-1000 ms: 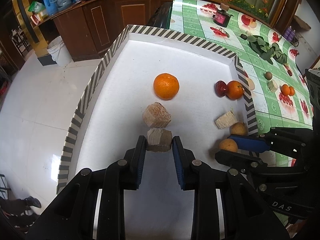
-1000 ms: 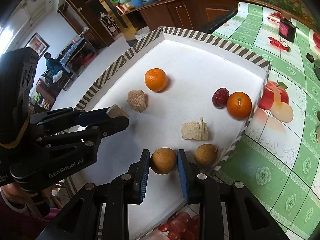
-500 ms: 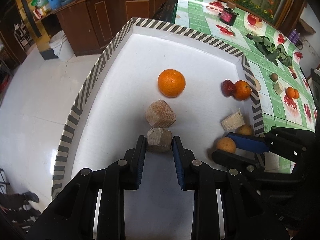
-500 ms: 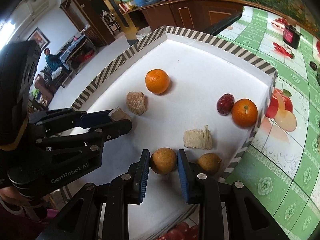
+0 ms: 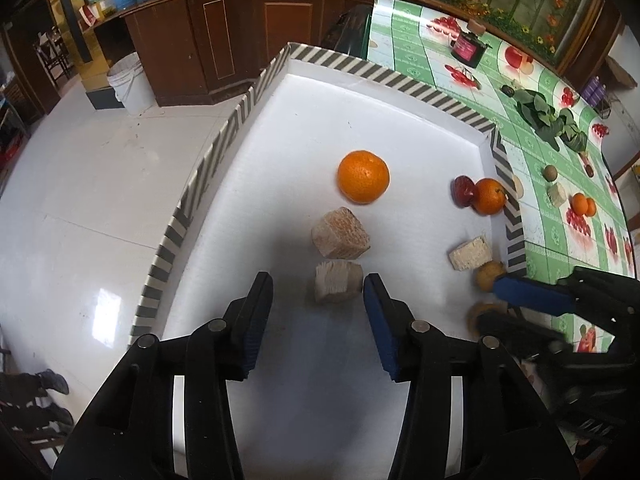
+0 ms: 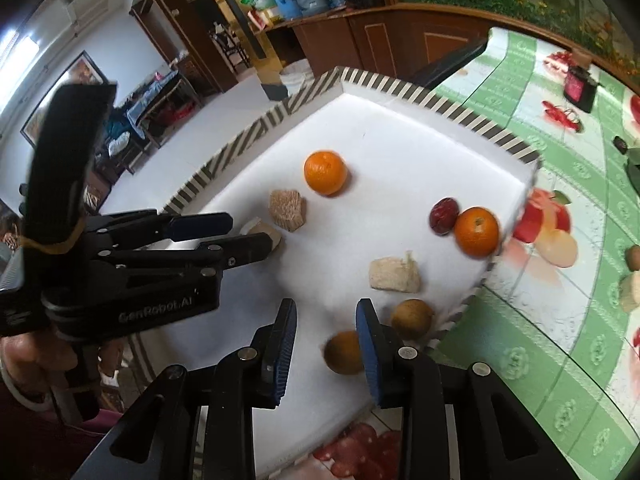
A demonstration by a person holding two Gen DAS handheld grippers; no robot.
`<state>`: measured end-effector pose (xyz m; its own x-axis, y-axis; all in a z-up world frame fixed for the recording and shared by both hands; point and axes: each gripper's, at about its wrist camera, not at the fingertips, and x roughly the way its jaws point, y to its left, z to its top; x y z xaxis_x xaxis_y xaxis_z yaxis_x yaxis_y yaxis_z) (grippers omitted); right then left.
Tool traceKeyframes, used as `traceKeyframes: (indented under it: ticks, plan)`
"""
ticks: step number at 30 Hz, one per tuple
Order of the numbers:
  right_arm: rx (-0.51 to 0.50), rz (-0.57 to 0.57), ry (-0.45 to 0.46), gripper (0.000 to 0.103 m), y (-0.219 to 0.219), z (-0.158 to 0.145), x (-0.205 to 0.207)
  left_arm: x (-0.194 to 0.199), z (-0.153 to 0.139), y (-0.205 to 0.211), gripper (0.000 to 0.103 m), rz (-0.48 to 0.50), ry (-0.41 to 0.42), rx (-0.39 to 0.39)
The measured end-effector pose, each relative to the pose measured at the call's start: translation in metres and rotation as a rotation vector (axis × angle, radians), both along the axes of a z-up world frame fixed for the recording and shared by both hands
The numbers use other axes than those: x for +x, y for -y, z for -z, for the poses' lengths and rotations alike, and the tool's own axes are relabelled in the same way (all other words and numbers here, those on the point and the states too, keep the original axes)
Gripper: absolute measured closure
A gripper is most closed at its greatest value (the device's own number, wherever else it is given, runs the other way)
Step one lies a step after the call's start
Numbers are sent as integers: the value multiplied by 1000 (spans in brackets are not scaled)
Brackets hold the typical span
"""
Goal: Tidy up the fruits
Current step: 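Open both tools to drop the cube and kiwi into the tray, then move both tools back over the fruit on the tablecloth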
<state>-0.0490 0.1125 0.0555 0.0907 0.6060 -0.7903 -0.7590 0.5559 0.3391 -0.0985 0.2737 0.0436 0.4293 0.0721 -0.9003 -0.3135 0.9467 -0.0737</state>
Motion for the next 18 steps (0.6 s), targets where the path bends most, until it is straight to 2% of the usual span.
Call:
traceKeyframes:
  ticks: [5,8,12,18]
  plan:
    - [30,55,-7,74,31,-12,10,2,-8,4,56,-5,19,-15]
    - [39,101,4,74,55,-18,17,3,-15,8,56,5,43,-53]
    - [35,181,-22,73,80,-14,28,6,-22,15,56,38,67,-98]
    - [30,258,-42,73,115,-4,42,10,-29,35,56,89,63,-104]
